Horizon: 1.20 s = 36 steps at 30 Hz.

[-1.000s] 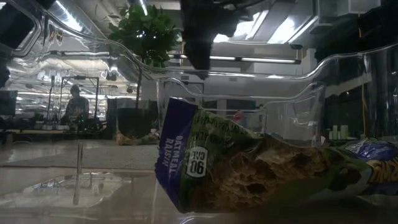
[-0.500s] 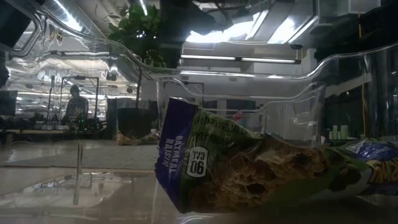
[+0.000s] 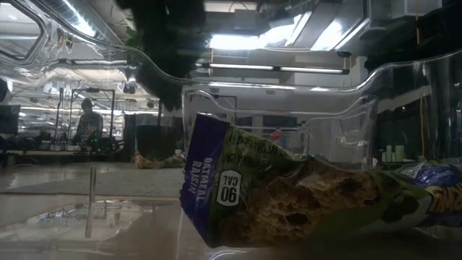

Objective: Pick and place Granola Bars by type
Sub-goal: Put the orange granola bar into the top transparent bin

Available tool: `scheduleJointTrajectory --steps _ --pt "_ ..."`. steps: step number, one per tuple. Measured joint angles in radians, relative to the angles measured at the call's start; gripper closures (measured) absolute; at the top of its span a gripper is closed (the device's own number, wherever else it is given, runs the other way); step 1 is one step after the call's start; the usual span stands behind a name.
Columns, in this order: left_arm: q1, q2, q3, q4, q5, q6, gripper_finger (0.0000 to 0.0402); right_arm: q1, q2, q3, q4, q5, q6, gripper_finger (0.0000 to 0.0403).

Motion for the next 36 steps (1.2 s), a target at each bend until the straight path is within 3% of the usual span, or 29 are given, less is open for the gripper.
scheduleJointTrajectory --steps 5,12,24,36 --pt "0.042 -0.031 -0.187 0.151 -0.016 -0.09 0.0253 0.0 0.0 0.0 0.0 0.0 0.0 0.0254" --pt "0.106 -0.031 -0.314 0.262 -0.036 -0.142 0.0235 0.0 0.0 0.0 0.0 0.0 0.008 0.0254" --pt "0.148 -0.031 -0.338 0.28 0.024 -0.087 0.0151 0.0 0.0 0.0 0.0 0.0 0.012 0.0254" --pt "0.146 -0.025 -0.403 0.293 0.065 -0.123 0.0141 0.0 0.0 0.0 0.0 0.0 0.01 0.0254"
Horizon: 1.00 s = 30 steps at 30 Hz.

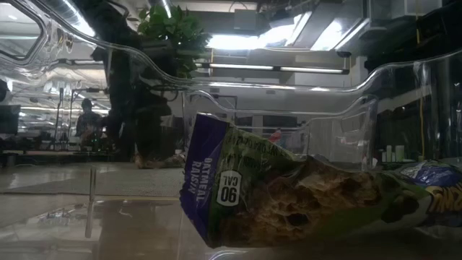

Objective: Pick and place Granola Bars by type
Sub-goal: Put the orange granola bar into the top transparent bin

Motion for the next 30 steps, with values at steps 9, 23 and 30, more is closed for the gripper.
scheduleJointTrajectory --steps 9,23,30 --pt "-0.002 0.0 -0.047 0.104 0.046 -0.018 0.017 0.0 0.0 0.0 0.0 0.0 -0.005 0.0254" --pt "-0.002 -0.001 -0.048 0.138 0.045 -0.03 0.0386 0.0 0.0 0.0 0.0 0.0 -0.003 0.0254" --pt "-0.003 -0.011 -0.043 0.13 0.082 -0.054 0.0387 0.0 0.0 0.0 0.0 0.0 -0.003 0.0254"
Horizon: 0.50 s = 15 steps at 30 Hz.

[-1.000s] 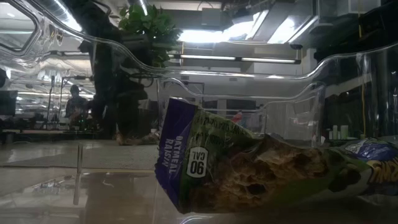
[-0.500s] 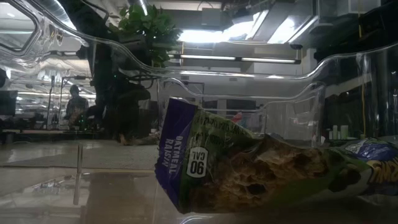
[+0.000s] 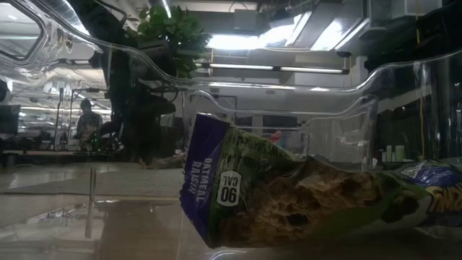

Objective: Pick and place Granola Bars by type
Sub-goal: Put the orange granola bar into the top transparent bin

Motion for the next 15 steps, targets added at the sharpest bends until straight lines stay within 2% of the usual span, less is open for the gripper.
scheduleJointTrajectory --steps 4,15 --pt "-0.016 -0.033 0.027 -0.001 0.015 0.0 0.0395 0.0 0.0 0.0 0.0 0.0 0.0 0.0254" --pt "-0.077 -0.16 0.104 -0.037 -0.04 -0.001 0.0397 0.0 0.0 0.0 0.0 0.0 -0.001 0.0254"
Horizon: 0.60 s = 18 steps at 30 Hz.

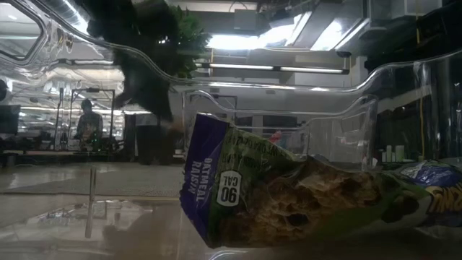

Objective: Pick and place Granola Bars by type
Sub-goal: Put the orange granola bar into the top transparent bin

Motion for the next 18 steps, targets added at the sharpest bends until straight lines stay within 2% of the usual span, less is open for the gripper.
scheduleJointTrajectory --steps 8,18 --pt "-0.052 -0.084 0.098 -0.052 -0.082 0.023 0.0398 0.0 0.0 0.0 0.0 0.0 -0.001 0.0254" --pt "-0.074 -0.081 0.296 -0.136 -0.128 0.112 0.0398 0.0 0.0 0.0 0.0 0.0 -0.002 0.0254"
